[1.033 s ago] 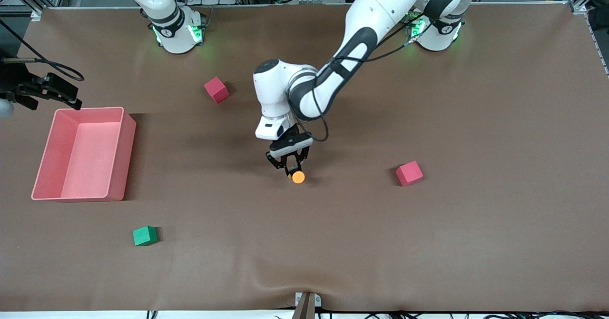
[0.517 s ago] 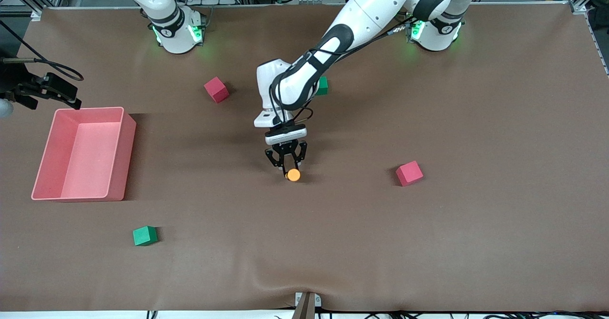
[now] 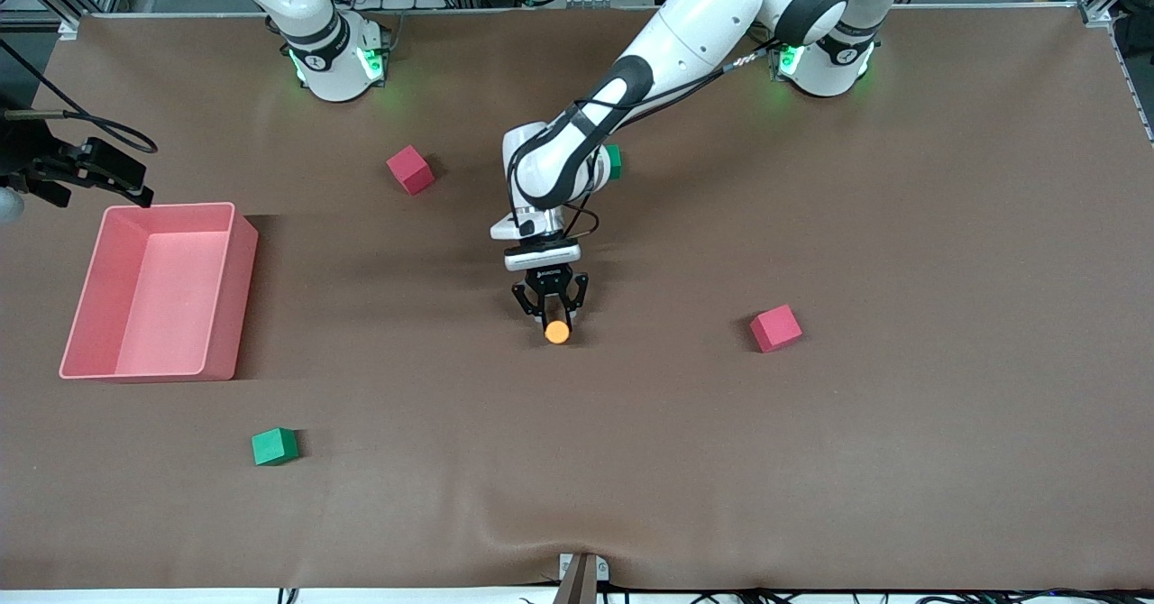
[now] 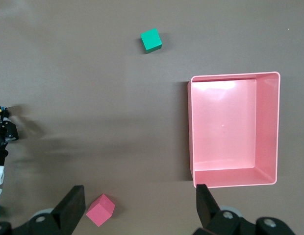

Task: Place and upright button with both arms
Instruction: 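Lower the upright button onto the table with the left gripper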

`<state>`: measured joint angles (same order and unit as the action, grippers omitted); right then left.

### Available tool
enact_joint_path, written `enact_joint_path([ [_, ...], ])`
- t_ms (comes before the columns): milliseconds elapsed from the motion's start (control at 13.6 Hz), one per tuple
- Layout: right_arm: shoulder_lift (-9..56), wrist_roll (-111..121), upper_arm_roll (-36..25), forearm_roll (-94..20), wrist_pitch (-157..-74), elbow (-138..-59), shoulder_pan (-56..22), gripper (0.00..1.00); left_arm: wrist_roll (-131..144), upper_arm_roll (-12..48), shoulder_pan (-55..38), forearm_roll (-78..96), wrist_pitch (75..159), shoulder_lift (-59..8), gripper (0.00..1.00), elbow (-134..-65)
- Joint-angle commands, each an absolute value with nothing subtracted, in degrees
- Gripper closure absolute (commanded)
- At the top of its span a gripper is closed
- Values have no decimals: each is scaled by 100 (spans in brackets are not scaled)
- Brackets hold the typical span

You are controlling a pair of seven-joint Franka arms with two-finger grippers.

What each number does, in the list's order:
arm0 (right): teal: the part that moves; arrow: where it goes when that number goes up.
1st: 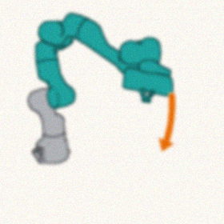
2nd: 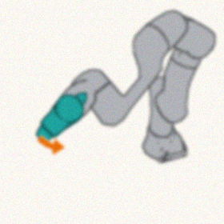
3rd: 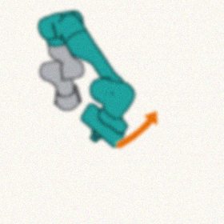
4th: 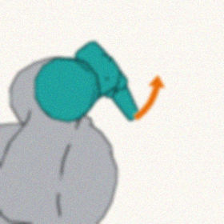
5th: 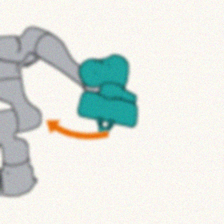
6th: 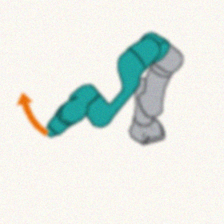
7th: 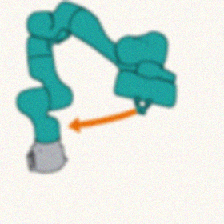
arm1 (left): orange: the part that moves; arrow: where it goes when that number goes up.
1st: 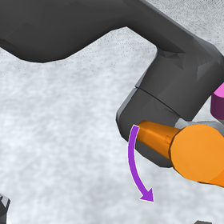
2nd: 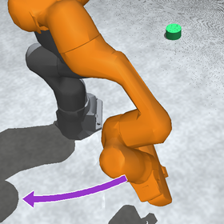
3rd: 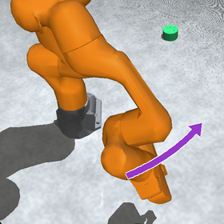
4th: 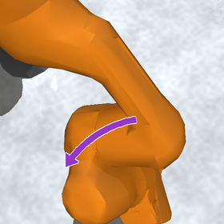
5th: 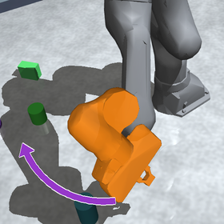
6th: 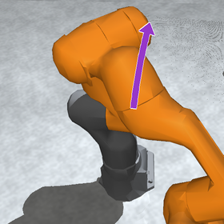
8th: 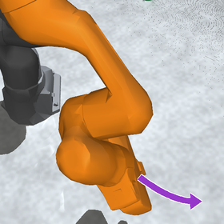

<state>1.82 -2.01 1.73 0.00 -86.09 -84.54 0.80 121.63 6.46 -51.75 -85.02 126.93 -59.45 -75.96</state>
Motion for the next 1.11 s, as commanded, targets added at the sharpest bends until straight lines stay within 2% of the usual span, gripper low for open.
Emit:
enact_joint_path([
  [0,202,-149,272,18,-8552,-8358,220,0,12366,773,-5159,-9088,12595,-6319,100,-7075],
  [590,202,-149,272,-17,-8587,-8358,281,0,12340,668,-5168,-9176,12595,-6346,97,-7023],
  [959,202,-149,272,-35,-8552,-8367,281,0,12349,659,-5186,-9176,12595,-6416,80,-7040],
  [1033,202,-149,272,-35,-8552,-8367,281,0,12349,668,-5186,-9176,12595,-6425,75,-7040],
])
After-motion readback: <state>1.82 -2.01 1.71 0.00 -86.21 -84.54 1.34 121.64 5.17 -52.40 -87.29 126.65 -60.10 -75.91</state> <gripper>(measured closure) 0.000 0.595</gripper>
